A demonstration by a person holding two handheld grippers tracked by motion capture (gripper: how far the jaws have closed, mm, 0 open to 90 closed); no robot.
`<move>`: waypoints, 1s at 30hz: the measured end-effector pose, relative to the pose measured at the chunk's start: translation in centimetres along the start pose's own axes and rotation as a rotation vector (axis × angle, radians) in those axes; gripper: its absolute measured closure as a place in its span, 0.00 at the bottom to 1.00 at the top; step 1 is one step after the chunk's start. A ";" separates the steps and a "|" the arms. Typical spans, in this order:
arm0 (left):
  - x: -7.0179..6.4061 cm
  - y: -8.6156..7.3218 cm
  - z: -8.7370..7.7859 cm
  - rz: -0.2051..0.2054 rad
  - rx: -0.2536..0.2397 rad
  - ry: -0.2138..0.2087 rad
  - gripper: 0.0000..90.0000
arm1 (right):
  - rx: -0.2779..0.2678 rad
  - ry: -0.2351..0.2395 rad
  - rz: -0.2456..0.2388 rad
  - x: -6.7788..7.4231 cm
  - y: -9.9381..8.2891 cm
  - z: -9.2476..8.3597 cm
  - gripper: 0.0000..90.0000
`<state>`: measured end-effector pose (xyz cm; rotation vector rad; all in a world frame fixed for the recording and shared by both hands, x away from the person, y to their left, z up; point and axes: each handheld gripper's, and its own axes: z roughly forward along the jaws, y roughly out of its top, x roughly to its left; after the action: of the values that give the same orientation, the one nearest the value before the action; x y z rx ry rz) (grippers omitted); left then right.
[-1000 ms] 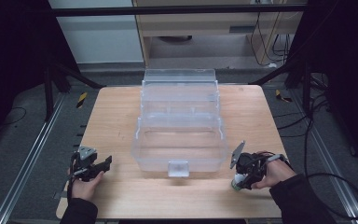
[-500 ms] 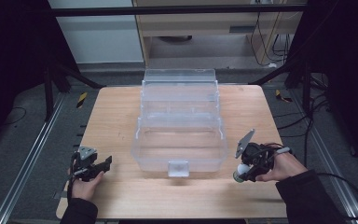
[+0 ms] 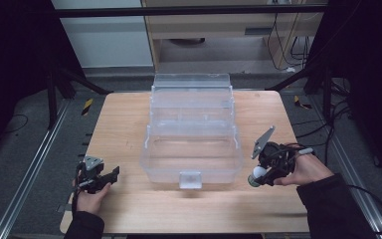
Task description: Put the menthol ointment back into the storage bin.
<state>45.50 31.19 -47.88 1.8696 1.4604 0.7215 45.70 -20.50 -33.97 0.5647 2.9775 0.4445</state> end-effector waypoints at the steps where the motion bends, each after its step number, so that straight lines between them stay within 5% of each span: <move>1: 0.0 0.0 0.0 0.000 0.000 0.000 0.41 | 0.004 0.002 0.007 0.0 0.2 -0.2 0.56; 30: 0.1 0.0 0.0 -0.002 0.000 0.000 0.41 | -0.029 -0.002 -0.030 -2.0 5.5 -2.6 0.56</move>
<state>45.53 31.25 -47.88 1.8679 1.4615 0.7208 49.12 -17.00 -29.79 0.5161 2.9678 0.4833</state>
